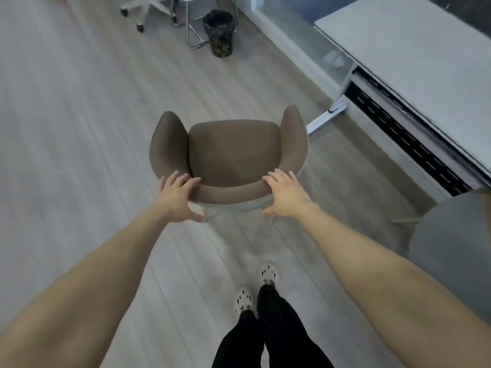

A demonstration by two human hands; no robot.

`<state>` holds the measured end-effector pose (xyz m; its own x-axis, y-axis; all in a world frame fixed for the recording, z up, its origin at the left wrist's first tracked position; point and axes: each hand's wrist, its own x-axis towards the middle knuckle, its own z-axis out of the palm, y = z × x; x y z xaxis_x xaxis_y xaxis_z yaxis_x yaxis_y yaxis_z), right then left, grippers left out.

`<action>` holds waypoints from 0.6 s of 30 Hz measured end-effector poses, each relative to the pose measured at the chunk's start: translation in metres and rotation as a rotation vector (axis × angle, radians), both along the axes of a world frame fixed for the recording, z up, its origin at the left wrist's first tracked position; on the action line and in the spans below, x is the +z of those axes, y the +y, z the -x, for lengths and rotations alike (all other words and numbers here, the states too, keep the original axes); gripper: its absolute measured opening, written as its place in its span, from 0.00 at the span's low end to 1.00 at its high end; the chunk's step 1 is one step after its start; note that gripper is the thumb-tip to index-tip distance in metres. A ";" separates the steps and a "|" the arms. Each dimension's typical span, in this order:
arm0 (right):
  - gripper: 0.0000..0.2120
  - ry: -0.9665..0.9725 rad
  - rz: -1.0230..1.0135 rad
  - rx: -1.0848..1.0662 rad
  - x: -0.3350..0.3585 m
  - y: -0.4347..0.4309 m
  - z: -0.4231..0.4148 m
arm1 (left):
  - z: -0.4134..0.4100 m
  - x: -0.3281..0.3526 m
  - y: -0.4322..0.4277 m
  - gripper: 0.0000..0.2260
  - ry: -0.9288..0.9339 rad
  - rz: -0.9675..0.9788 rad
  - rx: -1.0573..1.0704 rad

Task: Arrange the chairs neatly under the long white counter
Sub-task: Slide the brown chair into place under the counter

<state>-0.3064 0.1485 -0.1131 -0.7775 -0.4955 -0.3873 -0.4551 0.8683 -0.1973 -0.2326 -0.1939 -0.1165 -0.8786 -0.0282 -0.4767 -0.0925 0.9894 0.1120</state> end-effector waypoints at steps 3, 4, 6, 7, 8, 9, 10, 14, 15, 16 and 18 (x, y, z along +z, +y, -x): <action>0.54 -0.008 -0.054 0.085 -0.019 -0.003 0.020 | 0.005 -0.026 0.002 0.59 -0.014 -0.006 -0.049; 0.51 0.002 -0.055 0.109 -0.025 -0.002 0.027 | 0.006 -0.033 0.006 0.56 0.016 -0.018 -0.035; 0.47 0.041 -0.029 0.137 -0.034 0.003 0.042 | 0.007 -0.042 0.012 0.49 0.099 -0.054 0.000; 0.46 0.054 -0.015 0.147 -0.037 0.005 0.048 | 0.005 -0.045 0.014 0.45 0.145 -0.069 0.003; 0.47 0.068 -0.003 0.159 -0.039 0.007 0.053 | 0.004 -0.048 0.014 0.42 0.194 -0.080 -0.001; 0.47 0.086 0.008 0.169 -0.041 0.008 0.057 | 0.003 -0.050 0.013 0.40 0.236 -0.088 -0.006; 0.47 0.096 0.021 0.175 -0.042 0.008 0.059 | 0.003 -0.051 0.012 0.39 0.263 -0.091 -0.007; 0.43 0.141 0.075 0.150 -0.043 0.007 0.057 | 0.008 -0.052 0.009 0.39 0.273 -0.103 -0.009; 0.43 0.149 0.074 0.137 -0.044 0.004 0.057 | 0.011 -0.052 0.006 0.38 0.277 -0.108 -0.014; 0.43 0.150 0.069 0.119 -0.044 0.002 0.057 | 0.016 -0.053 0.001 0.38 0.282 -0.117 -0.024; 0.42 0.142 0.062 0.070 -0.044 -0.003 0.057 | 0.026 -0.056 -0.008 0.37 0.297 -0.134 -0.051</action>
